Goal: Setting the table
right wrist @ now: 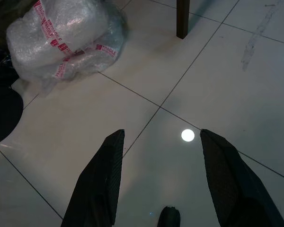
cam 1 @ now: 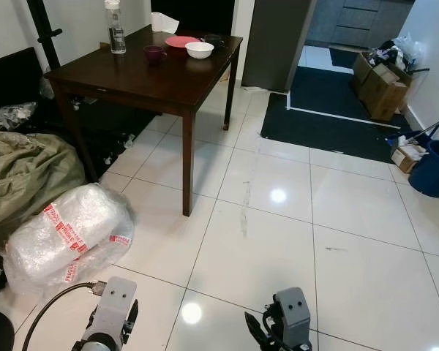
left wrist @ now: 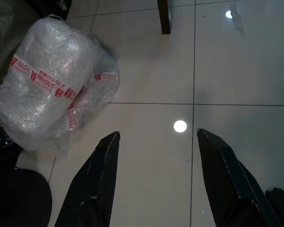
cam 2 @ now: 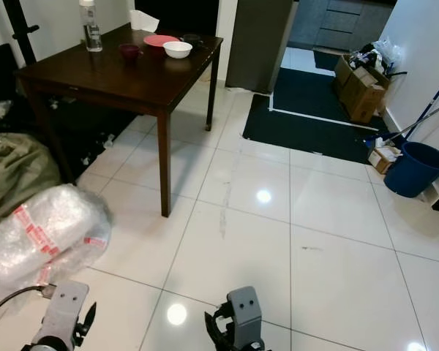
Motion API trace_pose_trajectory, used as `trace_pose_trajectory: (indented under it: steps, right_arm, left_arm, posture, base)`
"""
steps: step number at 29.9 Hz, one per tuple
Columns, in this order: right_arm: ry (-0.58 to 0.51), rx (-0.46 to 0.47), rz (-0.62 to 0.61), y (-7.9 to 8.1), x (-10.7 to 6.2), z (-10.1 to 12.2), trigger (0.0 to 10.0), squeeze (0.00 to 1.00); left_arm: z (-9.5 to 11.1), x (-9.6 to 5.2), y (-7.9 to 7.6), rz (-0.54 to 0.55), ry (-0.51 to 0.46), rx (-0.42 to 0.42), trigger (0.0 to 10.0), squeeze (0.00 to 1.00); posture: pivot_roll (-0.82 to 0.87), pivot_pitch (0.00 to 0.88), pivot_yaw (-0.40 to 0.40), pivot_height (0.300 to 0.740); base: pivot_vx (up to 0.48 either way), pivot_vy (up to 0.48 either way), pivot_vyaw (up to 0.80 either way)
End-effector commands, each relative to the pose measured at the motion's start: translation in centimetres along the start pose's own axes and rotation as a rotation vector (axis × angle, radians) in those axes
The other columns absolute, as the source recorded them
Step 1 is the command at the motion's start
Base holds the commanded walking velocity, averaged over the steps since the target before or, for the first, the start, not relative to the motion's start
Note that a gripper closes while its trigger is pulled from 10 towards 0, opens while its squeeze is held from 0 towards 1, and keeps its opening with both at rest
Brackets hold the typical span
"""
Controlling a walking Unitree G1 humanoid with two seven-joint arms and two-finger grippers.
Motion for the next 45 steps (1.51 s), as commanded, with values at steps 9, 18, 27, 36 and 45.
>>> trace_pose_trajectory:
  steps: [9, 18, 27, 36, 45]
  right_arm:
    - [0.011, 0.014, -0.022, -0.6, -0.3, -0.8, 10.0, 0.00]
    - [0.011, 0.017, -0.024, -0.6, -0.2, -0.8, 10.0, 0.00]
    - [0.012, 0.019, -0.028, -0.6, -0.2, -0.9, 10.0, 0.00]
    - [0.013, 0.020, -0.028, -0.6, -0.1, -0.9, 10.0, 0.00]
    - [0.014, 0.021, -0.028, -0.6, 0.0, -0.9, 10.0, 0.00]
  left_arm:
    - [-0.4, -0.1, -1.0, -0.040, -0.008, 0.011, 10.0, 0.00]
    - [0.0, 0.0, -1.3, -0.058, -0.036, 0.027, 10.0, 0.00]
    - [0.1, 0.0, -1.4, -0.063, -0.040, 0.031, 10.0, 0.00]
    - [0.2, 0.1, -1.4, -0.063, -0.043, 0.035, 10.0, 0.00]
    - [0.2, 0.2, -1.4, -0.066, -0.048, 0.038, 10.0, 0.00]
  posture:
    - [0.04, 0.109, 0.016, 0.740]
    - [0.04, 0.112, 0.019, 0.740]
    - [0.03, 0.111, 0.020, 0.740]
    - [0.03, 0.110, 0.023, 0.740]
    - [0.03, 0.107, 0.024, 0.740]
  base:
    - [0.000, 0.000, 0.00]
    - [0.160, 0.000, 0.00]
    - [0.480, 0.000, 0.00]
    - [0.407, 0.000, 0.00]
    - [0.335, 0.000, 0.00]
Point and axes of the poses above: a point about 5 cm out from each wrist's last joint towards the gripper, its own x axis pointing out of the wrist towards the gripper, its own z axis along the axis of the wrist's last joint, y = z × x, the point moved 6 cm from there along x, pointing out of the wrist towards the gripper, and after that the axes turned 9 degrees about x, right-handed, at the moved point
